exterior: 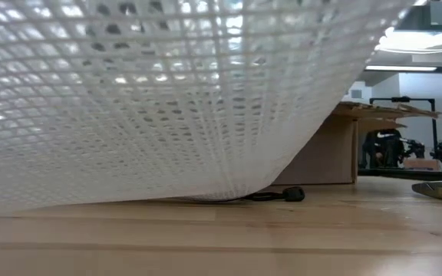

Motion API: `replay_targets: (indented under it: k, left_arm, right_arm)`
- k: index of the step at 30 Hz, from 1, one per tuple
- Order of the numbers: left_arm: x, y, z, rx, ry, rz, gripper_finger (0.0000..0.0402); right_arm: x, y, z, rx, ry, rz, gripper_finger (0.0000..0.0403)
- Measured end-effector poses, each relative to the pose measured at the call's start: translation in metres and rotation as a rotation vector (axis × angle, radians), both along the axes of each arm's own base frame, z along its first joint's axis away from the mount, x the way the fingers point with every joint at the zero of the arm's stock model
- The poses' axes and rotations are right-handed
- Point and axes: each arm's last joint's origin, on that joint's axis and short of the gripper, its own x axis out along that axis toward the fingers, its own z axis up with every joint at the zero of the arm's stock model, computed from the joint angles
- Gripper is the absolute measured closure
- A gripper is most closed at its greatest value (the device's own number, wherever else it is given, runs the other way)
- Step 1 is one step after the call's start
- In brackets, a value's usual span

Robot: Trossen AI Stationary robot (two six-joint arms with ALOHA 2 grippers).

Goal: Unpack boxes
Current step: Open the box using the cutter

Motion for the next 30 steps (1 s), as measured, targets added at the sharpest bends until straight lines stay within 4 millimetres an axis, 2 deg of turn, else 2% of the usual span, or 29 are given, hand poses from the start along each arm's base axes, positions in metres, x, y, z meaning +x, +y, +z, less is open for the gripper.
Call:
replay_targets:
  k: [5, 9, 12, 14, 16, 19, 22, 26, 30]
  left_arm:
    - [-0.001, 0.000, -0.038, -0.019, -0.061, -0.024, 0.0402]
    - [-0.002, 0.003, -0.048, -0.007, -0.084, -0.032, 0.0402]
    - [-0.006, 0.003, -0.031, 0.001, -0.059, -0.037, 0.0402]
    - [-0.009, 0.001, -0.011, 0.029, -0.098, -0.041, 0.0402]
    - [-0.015, 0.002, 0.004, 0.090, -0.143, -0.053, 0.0402]
    - [-0.020, 0.006, 0.021, 0.205, -0.243, -0.061, 0.0402]
    - [-0.022, 0.015, 0.031, 0.243, -0.328, -0.061, 0.0402]
    - [-0.025, 0.018, 0.035, 0.200, -0.347, -0.093, 0.0402]
    - [-0.029, 0.017, 0.038, 0.195, -0.354, -0.106, 0.0402]
  right_arm:
    - [0.007, -0.001, -0.006, 0.003, -0.040, 0.050, 0.0301]
    - [0.010, -0.001, -0.002, -0.012, -0.069, 0.067, 0.0301]
    - [0.004, 0.010, 0.017, 0.018, -0.083, 0.120, 0.0301]
    - [0.002, 0.026, 0.031, 0.107, -0.141, 0.216, 0.0301]
    - [0.004, 0.046, 0.032, 0.210, -0.172, 0.331, 0.0301]
    - [0.027, 0.069, 0.021, 0.202, -0.277, 0.443, 0.0301]
    - [0.061, 0.076, 0.000, 0.186, -0.359, 0.459, 0.0301]
    - [0.085, 0.079, -0.039, 0.268, -0.266, 0.445, 0.0301]
    - [0.096, 0.093, -0.062, 0.295, -0.214, 0.485, 0.0301]
